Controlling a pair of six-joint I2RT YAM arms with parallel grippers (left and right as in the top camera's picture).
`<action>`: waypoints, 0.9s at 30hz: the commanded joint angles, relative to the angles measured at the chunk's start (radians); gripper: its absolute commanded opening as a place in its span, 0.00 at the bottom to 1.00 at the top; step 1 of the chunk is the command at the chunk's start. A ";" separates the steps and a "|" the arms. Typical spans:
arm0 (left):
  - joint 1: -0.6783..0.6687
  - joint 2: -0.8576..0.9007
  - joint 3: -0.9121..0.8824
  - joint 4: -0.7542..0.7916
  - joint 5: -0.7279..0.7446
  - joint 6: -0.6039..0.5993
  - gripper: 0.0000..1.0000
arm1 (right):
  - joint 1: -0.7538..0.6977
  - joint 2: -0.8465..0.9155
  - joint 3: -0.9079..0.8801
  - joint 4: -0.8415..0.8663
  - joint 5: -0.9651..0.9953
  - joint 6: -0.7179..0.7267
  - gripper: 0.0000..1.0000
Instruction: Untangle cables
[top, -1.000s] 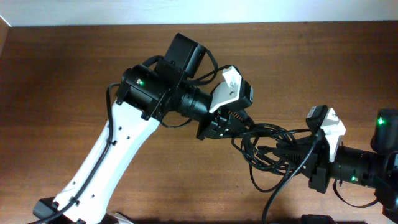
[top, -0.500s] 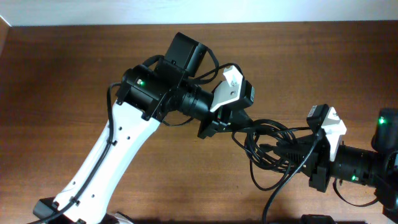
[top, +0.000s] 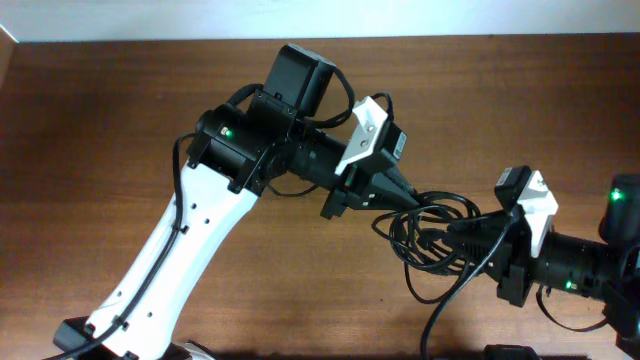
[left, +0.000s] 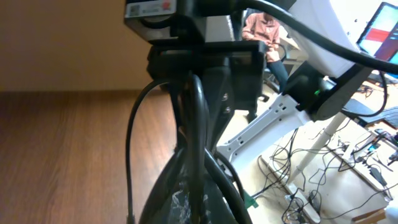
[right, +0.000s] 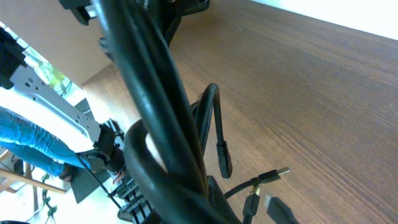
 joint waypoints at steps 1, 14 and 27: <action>-0.030 -0.019 0.015 0.009 0.092 0.006 0.00 | 0.005 0.020 0.007 0.011 -0.058 0.029 0.04; -0.057 -0.019 0.014 -0.037 -0.090 0.006 0.46 | 0.005 0.031 0.007 0.015 -0.137 0.028 0.04; 0.107 -0.020 0.015 -0.154 -0.106 0.006 0.44 | 0.005 0.031 0.007 0.022 -0.013 0.028 0.04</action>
